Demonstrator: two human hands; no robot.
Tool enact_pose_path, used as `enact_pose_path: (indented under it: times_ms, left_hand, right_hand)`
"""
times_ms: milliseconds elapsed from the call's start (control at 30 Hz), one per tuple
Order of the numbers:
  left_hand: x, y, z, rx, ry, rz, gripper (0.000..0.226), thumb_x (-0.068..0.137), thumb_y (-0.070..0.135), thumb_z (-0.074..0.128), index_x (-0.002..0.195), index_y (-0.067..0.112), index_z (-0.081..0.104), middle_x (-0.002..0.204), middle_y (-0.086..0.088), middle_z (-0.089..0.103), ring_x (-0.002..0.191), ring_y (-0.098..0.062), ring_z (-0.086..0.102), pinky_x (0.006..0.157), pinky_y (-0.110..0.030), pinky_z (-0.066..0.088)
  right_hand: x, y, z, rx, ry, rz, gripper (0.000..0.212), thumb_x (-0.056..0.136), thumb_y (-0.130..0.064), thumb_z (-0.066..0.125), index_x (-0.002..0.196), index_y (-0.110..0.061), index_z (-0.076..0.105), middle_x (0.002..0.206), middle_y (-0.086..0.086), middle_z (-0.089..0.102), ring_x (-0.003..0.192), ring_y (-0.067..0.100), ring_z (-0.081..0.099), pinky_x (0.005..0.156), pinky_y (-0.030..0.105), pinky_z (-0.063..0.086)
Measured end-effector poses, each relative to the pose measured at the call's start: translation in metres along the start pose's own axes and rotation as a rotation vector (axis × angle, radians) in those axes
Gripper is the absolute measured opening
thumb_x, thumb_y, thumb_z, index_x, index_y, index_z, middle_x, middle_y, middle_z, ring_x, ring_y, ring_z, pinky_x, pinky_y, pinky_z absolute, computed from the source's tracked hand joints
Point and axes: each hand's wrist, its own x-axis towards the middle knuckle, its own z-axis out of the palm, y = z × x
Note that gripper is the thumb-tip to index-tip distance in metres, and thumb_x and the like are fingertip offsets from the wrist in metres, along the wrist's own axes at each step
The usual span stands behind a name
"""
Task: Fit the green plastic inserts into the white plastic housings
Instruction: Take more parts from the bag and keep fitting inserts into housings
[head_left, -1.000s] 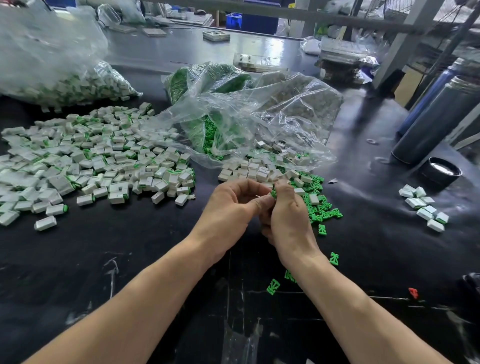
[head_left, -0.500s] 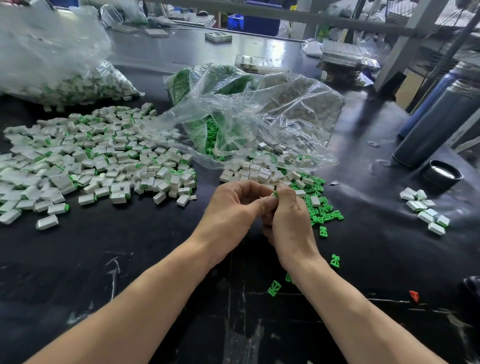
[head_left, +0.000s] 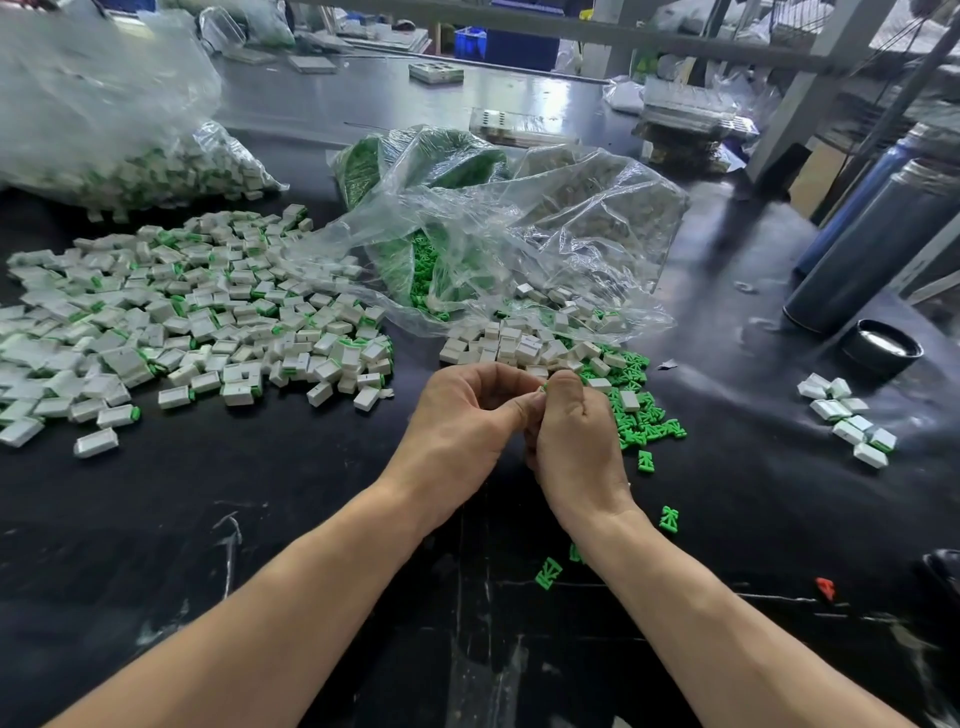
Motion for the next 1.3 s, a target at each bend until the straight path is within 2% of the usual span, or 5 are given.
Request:
enact_pose_path:
  times_ms: [333,467,800,1033,1300]
  left_hand:
    - [0.002,0.0,0.0,0.021,0.004,0.002,0.008,0.09,0.007,0.075,0.095,0.001,0.074,0.081,-0.009,0.076,0.074,-0.013,0.07,0.069,-0.021,0.055]
    - [0.002,0.003,-0.003,0.044,0.037,0.033,0.005,0.09,0.006,0.075,0.093,0.003,0.073,0.08,-0.014,0.077,0.068,-0.012,0.07,0.066,-0.019,0.056]
    - [0.007,0.006,-0.019,0.25,0.105,0.122,0.008,0.087,0.009,0.079,0.092,0.015,0.076,0.082,0.007,0.077,0.074,0.001,0.069,0.068,-0.01,0.049]
    - [0.005,0.004,-0.018,0.369,0.094,0.137,0.018,0.084,0.019,0.084,0.096,0.025,0.072,0.082,0.004,0.074,0.079,-0.013,0.071,0.075,-0.029,0.058]
    - [0.003,0.004,-0.017,0.653,0.14,0.258,0.011,0.089,0.033,0.079,0.094,0.033,0.07,0.081,0.014,0.069,0.065,-0.004,0.061,0.06,-0.013,0.044]
  right_hand:
    - [-0.005,-0.005,-0.002,0.073,-0.046,0.024,0.057,0.098,-0.049,0.032,0.059,-0.043,0.073,0.046,-0.017,0.055,0.044,-0.002,0.05,0.051,0.022,0.035]
    - [-0.004,-0.007,-0.008,0.094,-0.07,0.055,0.071,0.109,-0.059,0.033,0.058,-0.024,0.068,0.049,-0.004,0.051,0.041,0.012,0.044,0.038,0.022,0.031]
    - [0.001,-0.004,-0.023,-0.084,-0.067,-0.251,0.012,0.099,-0.027,0.071,0.087,-0.027,0.071,0.067,-0.014,0.067,0.058,0.002,0.058,0.057,0.018,0.043]
    - [0.002,-0.005,-0.024,-0.143,-0.039,-0.251,0.007,0.098,-0.022,0.072,0.091,-0.022,0.072,0.082,-0.005,0.075,0.073,0.011,0.068,0.072,0.033,0.056]
    - [0.004,-0.002,-0.022,-0.184,-0.014,-0.201,0.009,0.099,-0.026,0.069,0.092,-0.021,0.071,0.082,-0.004,0.074,0.077,0.011,0.069,0.073,0.027,0.056]
